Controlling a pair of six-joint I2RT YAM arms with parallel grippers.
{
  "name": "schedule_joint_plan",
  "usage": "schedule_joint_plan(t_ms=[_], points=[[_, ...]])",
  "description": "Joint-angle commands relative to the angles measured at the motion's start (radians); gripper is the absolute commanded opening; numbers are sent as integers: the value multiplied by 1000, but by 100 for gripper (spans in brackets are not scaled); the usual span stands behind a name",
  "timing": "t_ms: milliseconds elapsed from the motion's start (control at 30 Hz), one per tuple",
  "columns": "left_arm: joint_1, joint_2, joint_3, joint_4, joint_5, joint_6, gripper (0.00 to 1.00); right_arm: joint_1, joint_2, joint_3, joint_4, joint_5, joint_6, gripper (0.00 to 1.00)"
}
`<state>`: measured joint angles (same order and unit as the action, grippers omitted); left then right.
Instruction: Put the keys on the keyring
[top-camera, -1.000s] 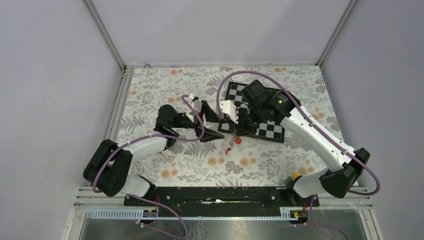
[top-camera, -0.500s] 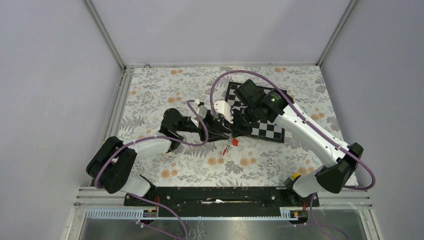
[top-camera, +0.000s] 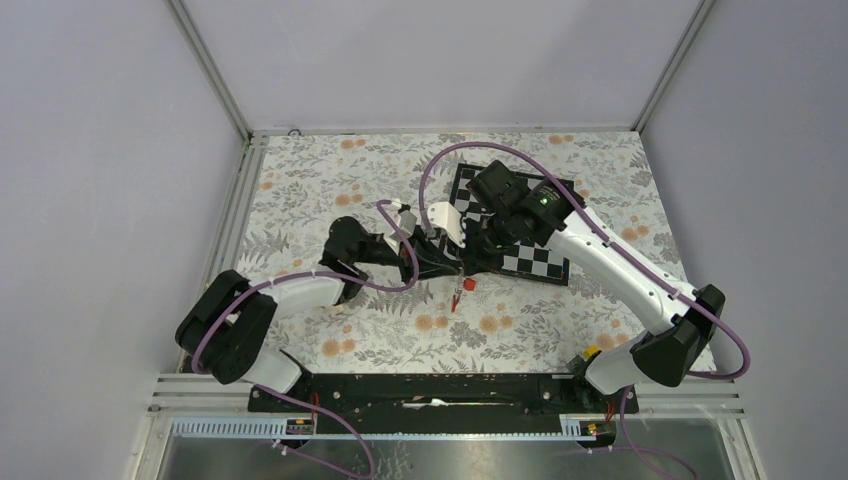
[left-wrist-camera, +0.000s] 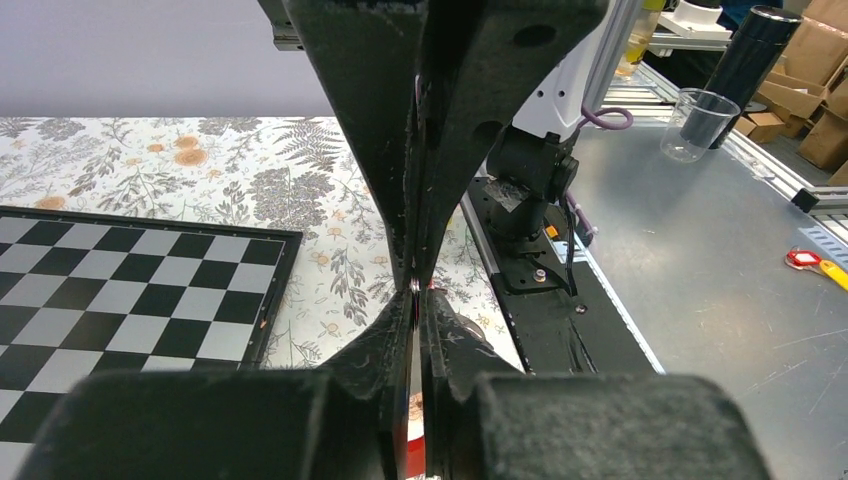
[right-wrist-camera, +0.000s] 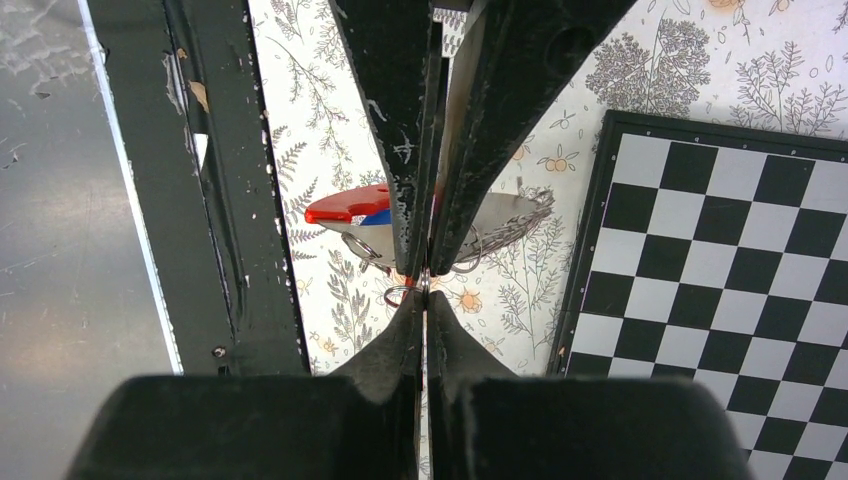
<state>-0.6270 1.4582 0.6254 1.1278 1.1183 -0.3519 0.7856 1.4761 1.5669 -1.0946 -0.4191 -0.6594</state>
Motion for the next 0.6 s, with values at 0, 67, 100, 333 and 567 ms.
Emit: schedule_joint_plan(t_ms=[0,67,100,333,567], points=[[-10,14,8,63,7,-1,4,11,-21,-9,48,-16,24,0],[-11,19,9,61,12,-1,0,12,-25,-16,63,-20,29,0],[-11,20,8,60,14,0,0,11,-28,-21,70,-20,31,0],[-9,4,2,55,54,8,0,11,-75,-90,153,6,51,6],[-4,-18,-18,140,131,-17,0,3,-202,-214,261,2,64,37]])
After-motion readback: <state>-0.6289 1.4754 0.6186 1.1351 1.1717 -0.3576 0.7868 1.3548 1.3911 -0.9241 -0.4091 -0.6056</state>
